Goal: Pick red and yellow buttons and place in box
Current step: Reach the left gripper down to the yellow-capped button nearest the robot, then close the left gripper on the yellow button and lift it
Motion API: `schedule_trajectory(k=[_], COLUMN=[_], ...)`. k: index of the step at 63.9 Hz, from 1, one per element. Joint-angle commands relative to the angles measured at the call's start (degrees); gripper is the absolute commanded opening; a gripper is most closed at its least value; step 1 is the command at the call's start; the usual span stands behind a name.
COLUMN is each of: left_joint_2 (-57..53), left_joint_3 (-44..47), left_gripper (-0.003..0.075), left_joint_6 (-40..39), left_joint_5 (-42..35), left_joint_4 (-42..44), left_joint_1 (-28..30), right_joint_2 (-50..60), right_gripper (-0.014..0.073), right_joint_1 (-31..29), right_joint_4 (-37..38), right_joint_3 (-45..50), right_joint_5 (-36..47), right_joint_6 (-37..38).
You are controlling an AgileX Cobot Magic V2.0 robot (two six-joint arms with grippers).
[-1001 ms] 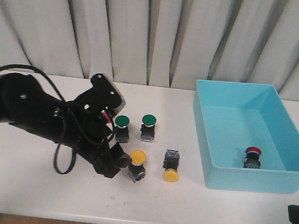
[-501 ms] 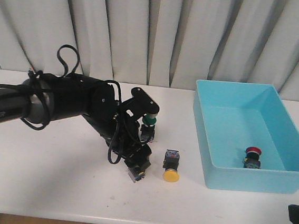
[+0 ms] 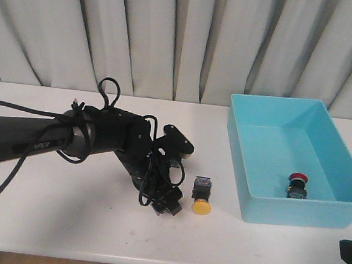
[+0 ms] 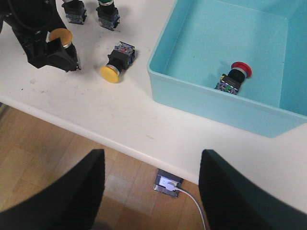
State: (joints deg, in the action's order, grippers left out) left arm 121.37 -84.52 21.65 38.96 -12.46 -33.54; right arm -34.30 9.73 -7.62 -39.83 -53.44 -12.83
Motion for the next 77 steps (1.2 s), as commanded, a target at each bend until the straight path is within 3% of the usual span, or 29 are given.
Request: schedule_trajectory(k=[1, 44, 77], left_joint_2=[-3.4, -3.4, -10.0], left_joint_3=[-1.8, -1.8, -1.8], left_gripper=[0.0532, 0.0304, 0.0271], left_joint_6=[-0.6, -0.6, -0.6], left_joint_5=[-2.6, -4.0, 1.8], left_joint_4=[-0.8, -0.8, -0.9], left_joint_1=[-0.3, -0.3, -0.1], right_joint_2=[-0.1, -0.1, -0.1], right_gripper=[0.0433, 0.0433, 0.0433], right_joint_1=[0.0, 0.0, 0.0], right_joint_4=[0.0, 0.0, 0.0], right_joint_3=[-1.4, -1.4, -1.4], right_joint_5=[3.7, 3.4, 3.4], right_joint_6=[-0.7, -0.7, -0.7])
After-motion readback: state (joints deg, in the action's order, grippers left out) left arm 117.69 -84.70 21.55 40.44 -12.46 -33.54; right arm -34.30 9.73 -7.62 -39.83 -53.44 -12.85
